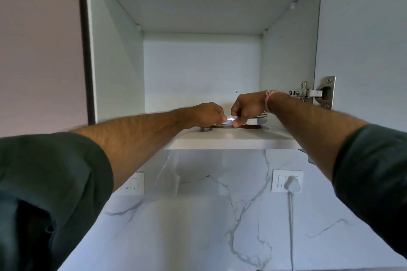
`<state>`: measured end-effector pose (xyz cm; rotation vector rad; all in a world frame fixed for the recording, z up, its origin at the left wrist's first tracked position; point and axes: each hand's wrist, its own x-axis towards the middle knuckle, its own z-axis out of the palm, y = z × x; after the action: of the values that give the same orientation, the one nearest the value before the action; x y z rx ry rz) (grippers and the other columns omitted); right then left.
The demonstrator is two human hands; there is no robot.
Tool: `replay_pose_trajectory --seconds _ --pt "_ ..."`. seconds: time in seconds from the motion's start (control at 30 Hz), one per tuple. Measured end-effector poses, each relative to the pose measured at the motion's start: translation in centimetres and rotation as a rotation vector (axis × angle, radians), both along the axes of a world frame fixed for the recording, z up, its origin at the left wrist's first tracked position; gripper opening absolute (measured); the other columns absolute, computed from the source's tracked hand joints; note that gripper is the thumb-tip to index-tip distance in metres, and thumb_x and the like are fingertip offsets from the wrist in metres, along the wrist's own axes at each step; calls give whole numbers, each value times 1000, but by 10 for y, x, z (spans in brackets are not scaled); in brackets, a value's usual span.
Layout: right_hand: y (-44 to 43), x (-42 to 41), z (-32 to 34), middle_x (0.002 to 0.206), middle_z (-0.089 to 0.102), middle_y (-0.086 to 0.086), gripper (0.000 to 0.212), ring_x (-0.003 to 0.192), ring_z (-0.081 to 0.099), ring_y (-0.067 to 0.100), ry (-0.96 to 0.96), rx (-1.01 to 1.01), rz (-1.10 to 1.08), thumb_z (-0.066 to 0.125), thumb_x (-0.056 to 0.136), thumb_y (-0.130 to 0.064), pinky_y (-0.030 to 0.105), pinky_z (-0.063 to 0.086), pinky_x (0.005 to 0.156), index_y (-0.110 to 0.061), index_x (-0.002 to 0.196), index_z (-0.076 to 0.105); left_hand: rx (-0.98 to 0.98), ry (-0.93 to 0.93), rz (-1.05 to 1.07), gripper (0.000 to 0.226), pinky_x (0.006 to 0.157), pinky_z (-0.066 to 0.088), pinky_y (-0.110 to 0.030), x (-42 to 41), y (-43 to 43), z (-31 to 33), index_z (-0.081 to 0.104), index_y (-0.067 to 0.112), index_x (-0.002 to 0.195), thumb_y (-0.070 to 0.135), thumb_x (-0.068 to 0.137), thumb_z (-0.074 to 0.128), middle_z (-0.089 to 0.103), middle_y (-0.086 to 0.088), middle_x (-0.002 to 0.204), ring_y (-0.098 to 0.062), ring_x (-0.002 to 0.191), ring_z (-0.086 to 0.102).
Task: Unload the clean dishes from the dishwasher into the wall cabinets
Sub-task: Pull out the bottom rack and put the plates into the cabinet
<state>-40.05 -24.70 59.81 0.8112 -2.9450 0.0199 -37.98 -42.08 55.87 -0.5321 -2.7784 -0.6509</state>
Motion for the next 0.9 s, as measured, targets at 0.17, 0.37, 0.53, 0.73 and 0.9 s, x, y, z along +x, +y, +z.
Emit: replay_pose_trajectory --seconds 0.17,0.37,0.53,0.73,0.9 --pt "7 -26 -4 69 64 -12 11 72 53 9 -45 -79 -40 79 80 -27 22 42 74 -29 73 71 -61 -20 -58 19 64 39 -25 -32 4 4 65 3 103 14 97 51 56 -2 83 -17 73 49" --pt "9 -46 -3 75 66 -7 5 73 55 9 -92 -161 -56 77 82 -20 22 43 73 -21 86 75 -86 -93 -78 25 59 36 -23 -61 -1 14 69 -4 105 17 91 67 56 -3 76 -16 72 47" --pt "13 -56 -4 74 69 2 11 63 59 7 -160 -248 -51 73 85 -10 21 51 69 -19 89 77 -10 -152 -136 19 63 39 -25 -80 -10 17 73 2 95 13 81 77 58 -4 76 -16 72 51" --pt "12 -71 -3 78 71 1 14 60 62 2 -87 -216 -35 73 84 -4 16 47 69 -18 85 71 15 -74 -164 11 69 54 -30 -90 -14 20 69 10 83 9 80 80 71 -6 74 -15 63 63" --pt "10 -86 -8 73 66 3 13 66 57 13 -25 -229 -36 76 82 -7 25 48 74 -18 79 70 -30 37 -107 14 69 51 -25 -95 -14 18 70 20 73 16 81 79 66 6 63 -7 61 57"
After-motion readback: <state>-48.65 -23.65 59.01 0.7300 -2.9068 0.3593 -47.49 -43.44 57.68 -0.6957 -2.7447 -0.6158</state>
